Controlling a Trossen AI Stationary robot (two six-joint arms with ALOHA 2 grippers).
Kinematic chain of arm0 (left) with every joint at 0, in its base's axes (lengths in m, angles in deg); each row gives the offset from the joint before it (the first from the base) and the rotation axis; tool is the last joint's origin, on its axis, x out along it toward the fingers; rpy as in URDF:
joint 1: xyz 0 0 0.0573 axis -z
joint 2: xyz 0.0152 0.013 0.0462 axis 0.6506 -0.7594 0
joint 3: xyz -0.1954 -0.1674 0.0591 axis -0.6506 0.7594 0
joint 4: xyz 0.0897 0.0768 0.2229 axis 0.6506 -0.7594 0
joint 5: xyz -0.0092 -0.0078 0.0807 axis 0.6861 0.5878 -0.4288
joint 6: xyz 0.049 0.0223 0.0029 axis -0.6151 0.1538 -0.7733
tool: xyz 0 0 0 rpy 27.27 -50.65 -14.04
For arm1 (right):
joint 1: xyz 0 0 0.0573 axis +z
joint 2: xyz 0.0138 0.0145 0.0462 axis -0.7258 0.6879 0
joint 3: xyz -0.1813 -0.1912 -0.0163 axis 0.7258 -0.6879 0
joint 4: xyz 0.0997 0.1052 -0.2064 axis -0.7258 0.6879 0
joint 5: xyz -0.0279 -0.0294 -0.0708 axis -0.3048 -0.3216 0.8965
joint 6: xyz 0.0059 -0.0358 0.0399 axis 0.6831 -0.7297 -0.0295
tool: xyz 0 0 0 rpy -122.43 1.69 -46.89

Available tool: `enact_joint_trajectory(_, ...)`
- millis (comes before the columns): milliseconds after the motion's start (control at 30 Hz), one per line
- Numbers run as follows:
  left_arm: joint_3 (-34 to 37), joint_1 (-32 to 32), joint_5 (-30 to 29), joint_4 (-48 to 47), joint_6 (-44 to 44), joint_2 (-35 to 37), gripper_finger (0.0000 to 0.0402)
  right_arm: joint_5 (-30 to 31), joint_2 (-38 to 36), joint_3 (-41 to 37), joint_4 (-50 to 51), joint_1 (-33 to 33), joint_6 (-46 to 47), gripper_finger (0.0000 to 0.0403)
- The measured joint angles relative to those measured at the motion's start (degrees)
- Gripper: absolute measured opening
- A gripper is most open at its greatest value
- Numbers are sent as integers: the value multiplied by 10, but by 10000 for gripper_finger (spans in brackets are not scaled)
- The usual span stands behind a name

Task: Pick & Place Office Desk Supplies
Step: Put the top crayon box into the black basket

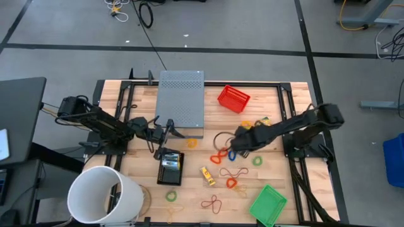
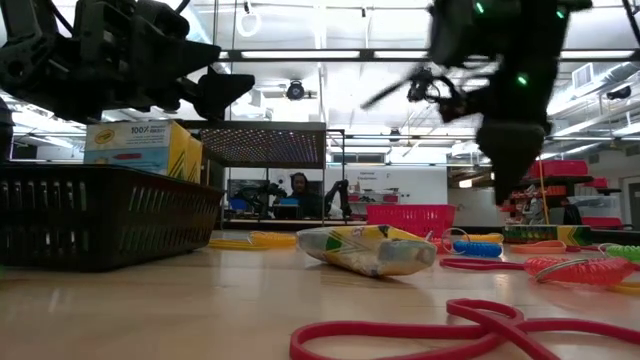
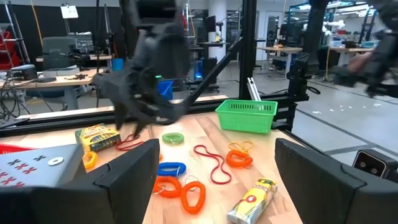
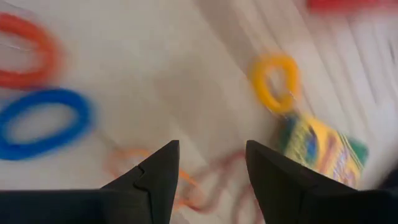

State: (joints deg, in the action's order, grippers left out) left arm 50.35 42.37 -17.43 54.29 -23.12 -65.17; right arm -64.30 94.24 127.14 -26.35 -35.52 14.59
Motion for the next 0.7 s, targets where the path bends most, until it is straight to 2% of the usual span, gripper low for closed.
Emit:
enact_joint_trajectory(133,0,0,3,1,2,0,323,-25,-58,-74,-38,-32,12,192)
enact_joint_trajectory(267,0,0,3,2,1,0,323,-44,-77,-120,-106,-66,-18,192)
enact_joint_trajectory(533,0,0,3,4,2,0,324,-39,-71,-130,-117,-122,-68,192)
enact_joint_trajectory(700,0,0,5,4,2,0,324,-40,-71,-119,-111,-129,-80,192)
